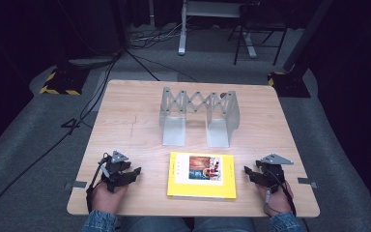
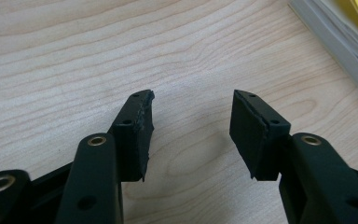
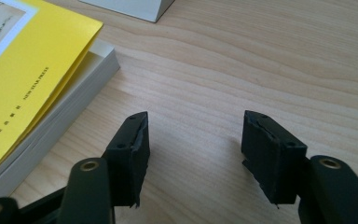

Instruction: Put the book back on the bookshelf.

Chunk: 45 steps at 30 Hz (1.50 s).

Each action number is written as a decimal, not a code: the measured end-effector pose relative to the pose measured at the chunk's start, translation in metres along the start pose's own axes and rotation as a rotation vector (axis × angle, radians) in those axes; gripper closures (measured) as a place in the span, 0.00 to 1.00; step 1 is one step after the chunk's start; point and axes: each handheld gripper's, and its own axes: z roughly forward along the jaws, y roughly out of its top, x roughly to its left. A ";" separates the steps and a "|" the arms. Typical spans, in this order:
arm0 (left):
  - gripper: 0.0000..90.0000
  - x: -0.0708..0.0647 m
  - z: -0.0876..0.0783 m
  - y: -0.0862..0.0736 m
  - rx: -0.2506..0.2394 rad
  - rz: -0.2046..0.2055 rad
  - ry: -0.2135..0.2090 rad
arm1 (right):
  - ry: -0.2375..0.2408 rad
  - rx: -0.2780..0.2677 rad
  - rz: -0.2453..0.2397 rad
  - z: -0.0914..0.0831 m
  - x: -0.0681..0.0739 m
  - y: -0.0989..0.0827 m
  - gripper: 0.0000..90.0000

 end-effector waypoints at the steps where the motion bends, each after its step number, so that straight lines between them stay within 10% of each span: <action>1: 0.55 0.000 0.000 0.000 0.001 -0.016 -0.008 | 0.013 0.002 0.005 -0.002 0.002 0.000 0.48; 17: 0.54 -0.015 -0.002 0.010 -0.004 -0.033 -0.119 | 0.124 -0.037 -0.031 -0.016 0.039 0.007 0.46; 25: 0.54 -0.044 0.013 0.021 -0.016 -0.050 -0.298 | 0.194 0.001 -0.016 -0.010 0.054 0.005 0.43; 30: 0.50 -0.060 0.029 0.028 0.024 -0.045 -0.328 | 0.291 0.017 0.117 -0.004 0.048 -0.001 0.41; 45: 0.45 -0.076 0.054 0.040 0.047 -0.024 -0.282 | 0.275 -0.030 0.077 -0.006 0.055 -0.005 0.45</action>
